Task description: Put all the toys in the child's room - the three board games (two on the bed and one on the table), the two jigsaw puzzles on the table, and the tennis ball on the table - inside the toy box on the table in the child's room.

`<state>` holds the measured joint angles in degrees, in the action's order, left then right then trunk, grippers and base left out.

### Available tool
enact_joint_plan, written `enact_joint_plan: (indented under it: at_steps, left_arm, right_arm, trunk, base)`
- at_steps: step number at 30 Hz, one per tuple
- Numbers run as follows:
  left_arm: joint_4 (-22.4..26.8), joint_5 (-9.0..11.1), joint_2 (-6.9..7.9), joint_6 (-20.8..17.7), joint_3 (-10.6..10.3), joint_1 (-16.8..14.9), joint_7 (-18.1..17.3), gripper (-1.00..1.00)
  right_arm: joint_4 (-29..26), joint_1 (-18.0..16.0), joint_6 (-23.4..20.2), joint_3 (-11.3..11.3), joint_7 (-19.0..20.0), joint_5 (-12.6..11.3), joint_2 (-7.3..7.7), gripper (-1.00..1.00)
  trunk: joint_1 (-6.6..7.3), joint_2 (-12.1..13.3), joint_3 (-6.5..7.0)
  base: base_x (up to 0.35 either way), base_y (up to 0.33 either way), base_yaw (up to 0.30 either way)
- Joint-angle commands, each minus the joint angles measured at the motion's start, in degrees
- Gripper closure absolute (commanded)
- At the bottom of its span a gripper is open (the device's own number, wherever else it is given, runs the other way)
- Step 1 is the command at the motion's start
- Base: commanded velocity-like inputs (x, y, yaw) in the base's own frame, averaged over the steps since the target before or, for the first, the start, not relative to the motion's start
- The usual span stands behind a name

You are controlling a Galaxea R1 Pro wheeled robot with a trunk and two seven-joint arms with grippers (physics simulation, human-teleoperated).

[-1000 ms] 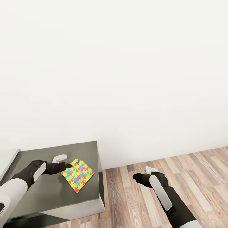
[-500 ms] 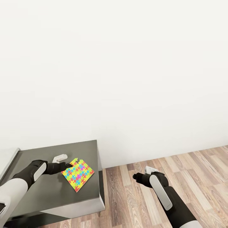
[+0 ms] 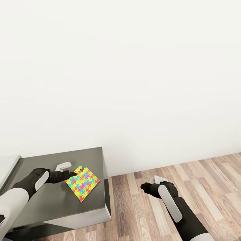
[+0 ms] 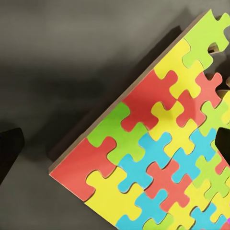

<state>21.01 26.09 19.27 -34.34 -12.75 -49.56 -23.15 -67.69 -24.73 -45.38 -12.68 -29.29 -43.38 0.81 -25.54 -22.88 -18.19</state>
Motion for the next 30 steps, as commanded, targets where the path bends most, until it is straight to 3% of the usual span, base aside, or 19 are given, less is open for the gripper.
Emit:
enact_joint_plan:
  at_steps: [1, 12, 30]
  left_arm:
    - [-0.9, 0.3, -0.29, 0.1, 0.0, 0.1, 0.4, -1.00]
    - [-0.9, 0.3, -0.37, 0.1, 0.0, 0.2, 0.4, -1.00]
    - [-0.9, 0.3, -0.29, 0.1, 0.0, 0.2, 0.4, -1.00]
  right_arm:
    - [-0.1, -0.1, -0.1, -0.2, -0.6, -0.6, 0.05, -1.00]
    - [-0.2, -0.1, -0.1, -0.2, -0.6, -0.6, 0.07, -1.00]
    - [-0.1, -0.1, -0.1, -0.2, -0.6, -0.6, 0.12, -1.00]
  trunk:
    - [-0.24, 0.0, -0.22]
    - [-0.24, 0.0, -0.40]
    - [-0.24, 0.0, -0.35]
  base:
    - [0.000, 0.000, 0.000]
    - [0.000, -0.111, 0.000]
    - [0.000, -0.006, -0.002]
